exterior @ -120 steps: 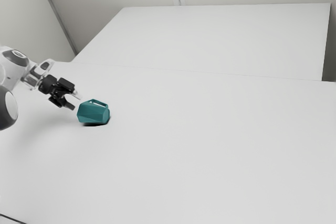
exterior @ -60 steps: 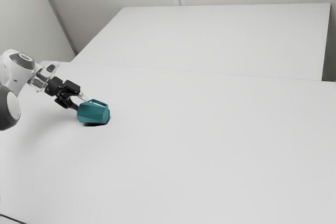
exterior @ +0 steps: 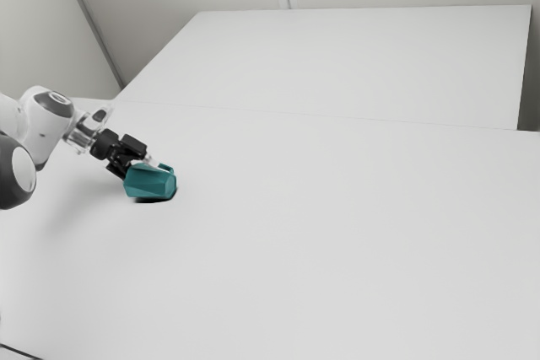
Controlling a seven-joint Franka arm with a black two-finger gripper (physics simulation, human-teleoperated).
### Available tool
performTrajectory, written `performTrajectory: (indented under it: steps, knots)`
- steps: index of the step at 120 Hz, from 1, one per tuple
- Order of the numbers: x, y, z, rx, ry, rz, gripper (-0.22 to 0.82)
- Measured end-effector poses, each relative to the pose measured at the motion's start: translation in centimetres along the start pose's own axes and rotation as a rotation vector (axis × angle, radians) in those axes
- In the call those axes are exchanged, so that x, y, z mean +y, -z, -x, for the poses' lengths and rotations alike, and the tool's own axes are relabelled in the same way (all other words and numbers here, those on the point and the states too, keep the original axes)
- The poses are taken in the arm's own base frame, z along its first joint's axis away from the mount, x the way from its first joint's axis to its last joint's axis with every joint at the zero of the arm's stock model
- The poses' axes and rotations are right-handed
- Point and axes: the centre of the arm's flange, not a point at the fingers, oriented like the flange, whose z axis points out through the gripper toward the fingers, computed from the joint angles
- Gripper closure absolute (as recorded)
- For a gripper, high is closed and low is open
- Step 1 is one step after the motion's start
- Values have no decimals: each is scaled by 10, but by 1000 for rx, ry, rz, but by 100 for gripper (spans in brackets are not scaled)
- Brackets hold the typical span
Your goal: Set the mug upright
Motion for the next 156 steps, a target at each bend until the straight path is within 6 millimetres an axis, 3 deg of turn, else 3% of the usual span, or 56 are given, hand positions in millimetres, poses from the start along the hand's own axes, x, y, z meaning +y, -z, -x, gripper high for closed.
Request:
performTrajectory:
  steps: [22, 45, 62, 85, 120, 142, 156]
  knots:
    - [0, -2, -1, 13, 8, 10, 47]
    - [3, 1, -2, 26, 12, 10, 64]
    - [13, 7, -4, 34, 3, 15, 69]
    - [49, 20, -11, 42, -42, 14, 74]
    - [123, 28, -21, 17, -131, -34, 77]
    - [177, 22, -15, -53, -182, -130, 78]
    - [199, 14, -11, -88, -193, -184, 78]
